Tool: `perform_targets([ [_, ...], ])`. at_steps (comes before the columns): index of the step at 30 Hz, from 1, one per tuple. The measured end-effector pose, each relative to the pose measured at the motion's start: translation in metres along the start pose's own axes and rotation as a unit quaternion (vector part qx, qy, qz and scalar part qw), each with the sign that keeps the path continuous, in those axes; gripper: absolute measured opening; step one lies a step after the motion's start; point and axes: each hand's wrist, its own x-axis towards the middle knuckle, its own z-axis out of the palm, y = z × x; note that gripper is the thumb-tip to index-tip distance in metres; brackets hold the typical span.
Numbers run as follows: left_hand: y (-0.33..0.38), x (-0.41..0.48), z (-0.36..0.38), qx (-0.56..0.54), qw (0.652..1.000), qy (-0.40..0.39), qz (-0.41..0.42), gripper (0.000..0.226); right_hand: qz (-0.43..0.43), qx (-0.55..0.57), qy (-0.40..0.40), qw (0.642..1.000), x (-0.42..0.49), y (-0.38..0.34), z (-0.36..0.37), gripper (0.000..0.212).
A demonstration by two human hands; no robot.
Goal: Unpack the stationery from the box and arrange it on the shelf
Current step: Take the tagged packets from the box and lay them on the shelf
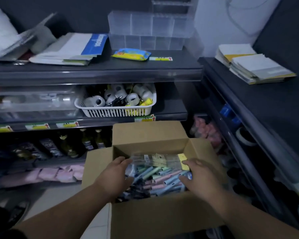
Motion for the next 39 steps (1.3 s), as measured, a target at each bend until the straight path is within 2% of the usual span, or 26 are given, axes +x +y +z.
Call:
perform_targets([
  [10, 0.007, 0.093, 0.050, 0.052, 0.996, -0.048, 0.048, 0.064, -0.004, -0.004, -0.050, 0.999, 0.066, 0.008, 0.035, 0.053],
  [16, 0.011, 0.127, 0.081, 0.105, 0.990, -0.090, 0.018, 0.066, -0.005, 0.012, -0.069, 0.998, 0.087, 0.022, 0.048, 0.053],
  [20, 0.011, 0.129, 0.084, 0.130, 0.989, -0.073, 0.014, 0.058, -0.001, 0.017, -0.068, 0.998, 0.096, 0.031, 0.053, 0.055],
  [24, 0.008, 0.118, 0.083, 0.089, 0.994, -0.055, 0.022, 0.043, -0.025, 0.019, -0.047, 0.998, 0.097, 0.036, 0.058, 0.054],
  [27, 0.010, 0.099, 0.080, 0.102, 0.992, -0.067, 0.027, 0.048, -0.038, 0.029, 0.001, 0.999, 0.096, 0.032, 0.055, 0.060],
  [31, 0.018, 0.066, 0.076, 0.045, 0.999, -0.015, 0.001, 0.040, -0.096, -0.080, 0.042, 0.991, 0.090, 0.022, 0.044, 0.079],
  [34, 0.013, 0.052, 0.072, -0.015, 1.000, -0.012, 0.021, 0.031, -0.129, -0.130, 0.025, 0.983, 0.089, 0.013, 0.036, 0.090],
  [36, 0.009, 0.046, 0.065, -0.049, 0.998, -0.021, 0.033, 0.029, -0.128, -0.167, -0.008, 0.978, 0.092, 0.009, 0.031, 0.079],
  [39, 0.006, 0.046, 0.049, -0.059, 0.997, 0.003, 0.049, 0.027, -0.135, -0.198, -0.026, 0.971, 0.096, 0.003, 0.020, 0.042],
])
